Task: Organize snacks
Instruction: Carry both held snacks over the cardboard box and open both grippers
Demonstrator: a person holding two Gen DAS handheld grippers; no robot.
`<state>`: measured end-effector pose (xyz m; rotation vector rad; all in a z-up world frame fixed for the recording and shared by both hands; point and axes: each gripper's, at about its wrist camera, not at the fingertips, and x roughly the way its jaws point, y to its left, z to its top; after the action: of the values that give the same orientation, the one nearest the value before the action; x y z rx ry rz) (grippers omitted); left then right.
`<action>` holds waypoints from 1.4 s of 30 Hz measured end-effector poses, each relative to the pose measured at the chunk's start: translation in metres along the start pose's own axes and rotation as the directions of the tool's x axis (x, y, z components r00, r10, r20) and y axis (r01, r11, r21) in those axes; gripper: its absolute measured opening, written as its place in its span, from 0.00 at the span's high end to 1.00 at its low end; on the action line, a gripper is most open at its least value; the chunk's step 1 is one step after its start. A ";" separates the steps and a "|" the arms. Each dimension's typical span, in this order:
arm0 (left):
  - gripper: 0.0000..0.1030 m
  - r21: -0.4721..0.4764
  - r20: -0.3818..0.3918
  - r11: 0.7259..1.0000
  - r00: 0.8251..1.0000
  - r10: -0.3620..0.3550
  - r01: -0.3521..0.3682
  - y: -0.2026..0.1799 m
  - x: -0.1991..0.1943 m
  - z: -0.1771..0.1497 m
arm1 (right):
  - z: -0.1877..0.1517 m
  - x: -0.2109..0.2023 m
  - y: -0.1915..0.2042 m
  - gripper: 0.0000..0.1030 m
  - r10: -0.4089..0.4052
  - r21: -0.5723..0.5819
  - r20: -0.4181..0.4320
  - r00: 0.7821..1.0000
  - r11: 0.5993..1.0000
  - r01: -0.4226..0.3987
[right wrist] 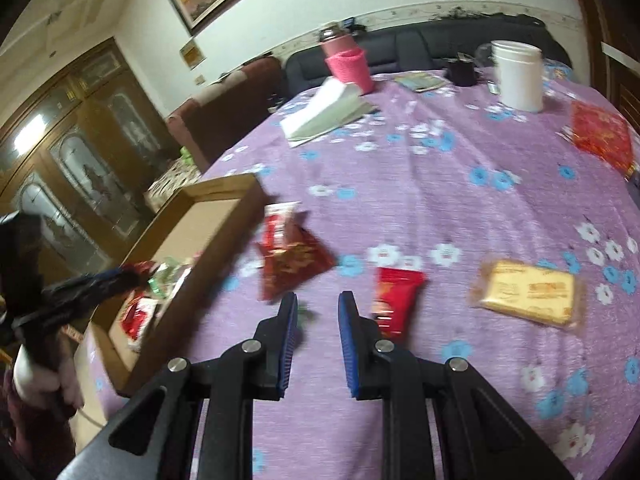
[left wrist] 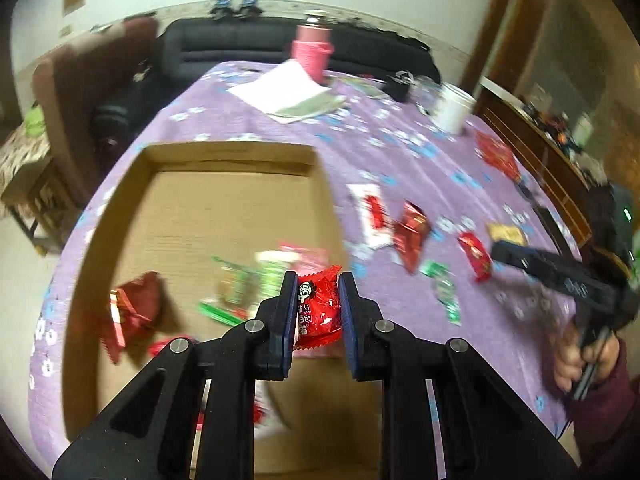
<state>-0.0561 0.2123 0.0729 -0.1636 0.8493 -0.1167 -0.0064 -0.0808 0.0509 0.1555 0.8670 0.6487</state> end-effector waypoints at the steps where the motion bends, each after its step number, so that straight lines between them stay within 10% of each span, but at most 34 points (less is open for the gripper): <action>1: 0.81 -0.019 -0.001 1.000 1.000 0.005 -0.005 0.008 0.002 0.002 | 0.002 0.001 0.007 0.77 -0.002 -0.016 -0.005 1.000 1.000 0.002; 10: 0.81 -0.146 -0.015 0.988 0.999 0.049 -0.051 0.066 0.022 0.033 | 0.002 -0.001 -0.025 0.67 -0.172 0.078 -0.023 0.985 0.982 0.174; 18: 0.64 -0.230 -0.007 0.972 0.998 -0.055 0.052 0.070 0.010 0.018 | -0.004 0.034 -0.020 0.65 -0.234 0.029 -0.105 0.967 0.971 0.238; 21: 0.64 -0.260 0.033 0.962 0.996 -0.081 0.087 0.070 -0.011 0.009 | -0.005 0.038 -0.018 0.78 -0.248 0.008 -0.093 0.964 0.968 0.250; 31: 0.55 -0.329 0.183 0.932 0.978 -0.096 0.153 0.085 -0.069 -0.032 | 0.004 0.001 -0.008 0.78 -0.118 0.095 -0.039 0.992 0.988 0.121; 42: 0.51 -0.405 0.190 0.901 0.978 -0.085 0.157 0.105 -0.080 -0.076 | 0.012 0.065 0.134 0.78 0.087 -0.129 -0.182 0.980 0.985 -0.111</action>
<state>-0.1614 0.3209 0.0626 -0.6246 0.6847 -0.0342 -0.0293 0.0656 0.0669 0.0160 0.9845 0.8229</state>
